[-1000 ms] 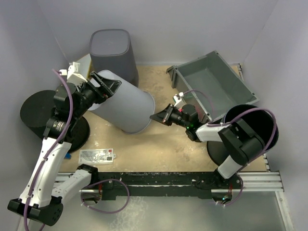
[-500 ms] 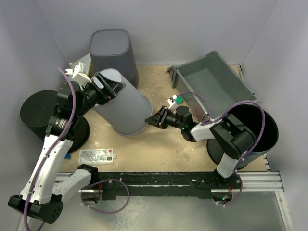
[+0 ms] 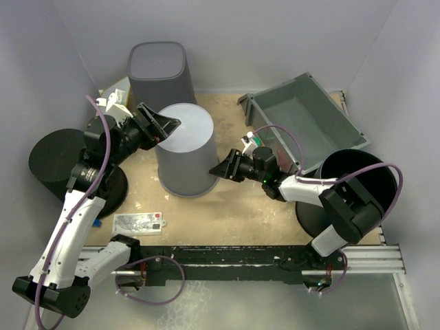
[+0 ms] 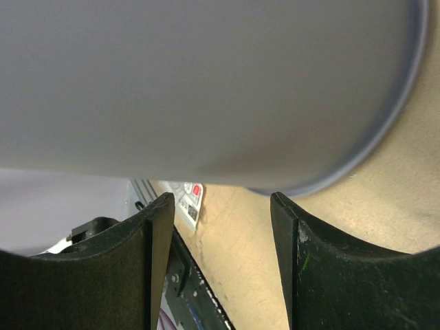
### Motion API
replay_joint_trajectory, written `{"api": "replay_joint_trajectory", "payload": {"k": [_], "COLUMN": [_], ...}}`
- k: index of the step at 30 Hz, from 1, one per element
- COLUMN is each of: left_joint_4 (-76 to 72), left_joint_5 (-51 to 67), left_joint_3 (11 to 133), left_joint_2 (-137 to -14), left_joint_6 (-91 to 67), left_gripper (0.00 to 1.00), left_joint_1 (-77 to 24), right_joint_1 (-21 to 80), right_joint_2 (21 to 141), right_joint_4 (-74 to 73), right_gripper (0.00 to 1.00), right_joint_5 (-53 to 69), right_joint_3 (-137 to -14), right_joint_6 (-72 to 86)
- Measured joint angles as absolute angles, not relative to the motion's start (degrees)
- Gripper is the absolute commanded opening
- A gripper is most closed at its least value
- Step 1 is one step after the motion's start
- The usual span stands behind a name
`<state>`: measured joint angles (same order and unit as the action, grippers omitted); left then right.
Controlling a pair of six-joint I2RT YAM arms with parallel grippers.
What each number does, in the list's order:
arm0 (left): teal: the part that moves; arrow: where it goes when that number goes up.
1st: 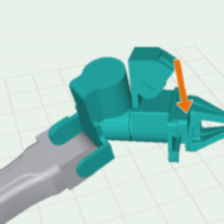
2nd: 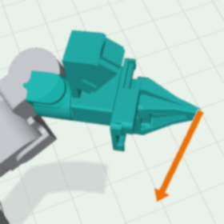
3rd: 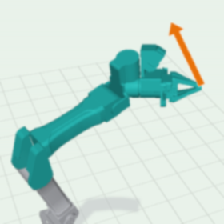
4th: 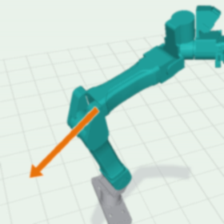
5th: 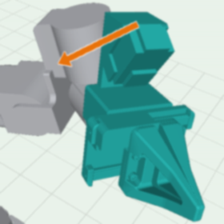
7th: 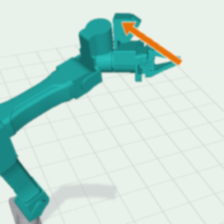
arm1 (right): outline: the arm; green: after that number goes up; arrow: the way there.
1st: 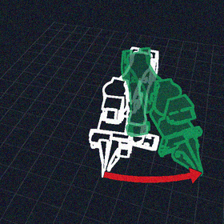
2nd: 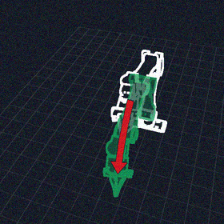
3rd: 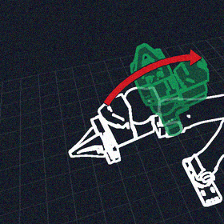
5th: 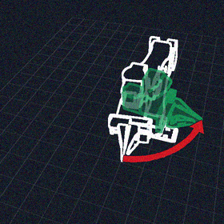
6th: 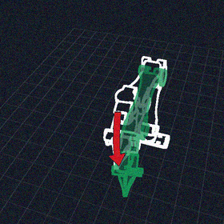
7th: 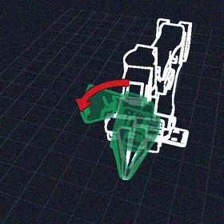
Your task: Turn the large container upside down
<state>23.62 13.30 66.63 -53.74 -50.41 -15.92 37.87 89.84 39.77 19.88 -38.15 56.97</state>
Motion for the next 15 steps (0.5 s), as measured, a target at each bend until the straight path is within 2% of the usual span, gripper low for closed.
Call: {"api": "replay_joint_trajectory", "payload": {"k": [15], "left_joint_4": [24.58], "left_joint_5": [13.34], "left_joint_3": [66.63], "left_joint_2": [-53.36], "left_joint_6": [-47.92], "left_gripper": [0.77], "left_joint_1": [-15.94], "right_joint_1": [37.95], "right_joint_2": [88.75], "right_joint_4": [30.68], "right_gripper": [0.64], "right_joint_5": [15.94], "right_joint_3": [-39.86], "right_joint_6": [50.28]}}
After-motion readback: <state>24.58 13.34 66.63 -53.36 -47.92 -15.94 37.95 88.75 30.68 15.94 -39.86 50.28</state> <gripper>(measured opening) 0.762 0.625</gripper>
